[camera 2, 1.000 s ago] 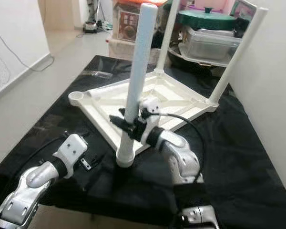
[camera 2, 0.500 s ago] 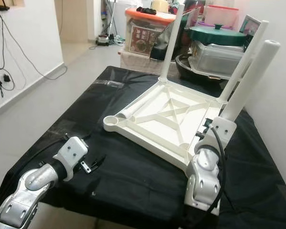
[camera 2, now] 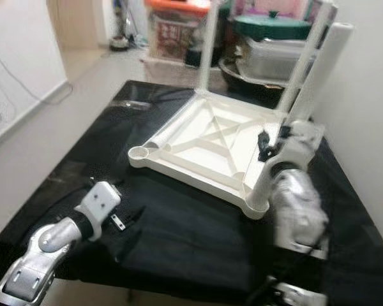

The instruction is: Building children table

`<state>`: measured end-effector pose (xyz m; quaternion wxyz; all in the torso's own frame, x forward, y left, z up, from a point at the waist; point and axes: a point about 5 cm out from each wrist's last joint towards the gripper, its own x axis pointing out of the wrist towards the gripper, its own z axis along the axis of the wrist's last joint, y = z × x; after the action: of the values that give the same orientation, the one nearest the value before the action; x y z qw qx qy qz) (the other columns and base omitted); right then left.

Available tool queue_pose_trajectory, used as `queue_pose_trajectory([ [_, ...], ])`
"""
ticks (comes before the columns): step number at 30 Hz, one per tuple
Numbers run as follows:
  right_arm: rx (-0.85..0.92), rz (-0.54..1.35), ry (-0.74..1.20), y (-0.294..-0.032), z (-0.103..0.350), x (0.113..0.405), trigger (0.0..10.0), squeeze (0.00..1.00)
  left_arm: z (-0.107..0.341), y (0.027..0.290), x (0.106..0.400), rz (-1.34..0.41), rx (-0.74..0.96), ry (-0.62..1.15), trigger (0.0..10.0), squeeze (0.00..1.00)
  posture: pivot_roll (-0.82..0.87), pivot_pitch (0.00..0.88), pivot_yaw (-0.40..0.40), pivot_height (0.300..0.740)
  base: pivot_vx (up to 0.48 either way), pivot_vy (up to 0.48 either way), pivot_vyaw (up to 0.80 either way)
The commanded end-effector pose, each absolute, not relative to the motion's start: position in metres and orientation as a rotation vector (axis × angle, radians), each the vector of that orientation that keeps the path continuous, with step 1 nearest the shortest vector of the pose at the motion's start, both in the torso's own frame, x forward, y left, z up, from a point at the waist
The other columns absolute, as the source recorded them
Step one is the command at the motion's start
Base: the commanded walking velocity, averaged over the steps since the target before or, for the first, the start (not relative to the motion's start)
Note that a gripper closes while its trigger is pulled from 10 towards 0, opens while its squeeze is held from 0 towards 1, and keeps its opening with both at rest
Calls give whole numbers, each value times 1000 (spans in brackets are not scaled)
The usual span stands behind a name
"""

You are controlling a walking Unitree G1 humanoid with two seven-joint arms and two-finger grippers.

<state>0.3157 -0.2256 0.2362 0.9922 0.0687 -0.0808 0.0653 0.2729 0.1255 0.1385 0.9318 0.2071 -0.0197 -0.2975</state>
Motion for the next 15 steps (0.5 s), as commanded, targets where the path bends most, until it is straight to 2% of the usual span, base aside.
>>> queue_pose_trajectory([
  [1, 132, 343, -165, -204, 237, 314, 10000, 0, 138, 126, 272, -608, 423, -39, 10000, 0, 38, 0, -103, 740, 0, 0, 0],
  [3, 101, 570, -126, -184, 227, 308, 10000, 0, 139, 125, 273, -610, 424, -43, 10000, 0, 45, 0, -107, 740, 0, 0, 0],
  [5, 101, 570, -126, -184, 227, 308, 10000, 0, 139, 125, 273, -610, 424, -43, 10000, 0, 45, 0, -107, 740, 0, 0, 0],
  [6, 81, 666, -102, -173, 220, 305, 10000, 0, 140, 124, 274, -609, 424, -46, 10000, 0, 51, 0, -110, 740, 0, 0, 0],
  [7, 81, 666, -102, -173, 220, 305, 10000, 0, 140, 124, 274, -609, 424, -46, 10000, 0, 51, 0, -110, 740, 0, 0, 0],
  [9, 47, 863, -34, -145, 199, 297, 10000, 0, 142, 124, 274, -605, 426, -51, 10000, 0, 76, 0, -124, 740, 0, 0, 0],
  [10, 47, 863, -34, -145, 199, 297, 10000, 0, 142, 124, 274, -605, 426, -51, 10000, 0, 76, 0, -124, 740, 0, 0, 0],
  [11, 44, 914, -7, -134, 190, 296, 10000, 0, 142, 125, 274, -602, 427, -51, 10000, 0, 80, 0, -127, 740, 0, 0, 0],
  [12, 37, 910, 15, -127, 184, 299, 8549, 0, 142, 126, 272, -599, 428, -50, 10000, 0, 83, 0, -128, 740, 0, 0, 0],
  [15, 32, 905, 25, -123, 180, 302, 8549, 0, 142, 127, 272, -597, 428, -49, 10000, 0, 83, 0, -128, 740, 0, 0, 0],
])
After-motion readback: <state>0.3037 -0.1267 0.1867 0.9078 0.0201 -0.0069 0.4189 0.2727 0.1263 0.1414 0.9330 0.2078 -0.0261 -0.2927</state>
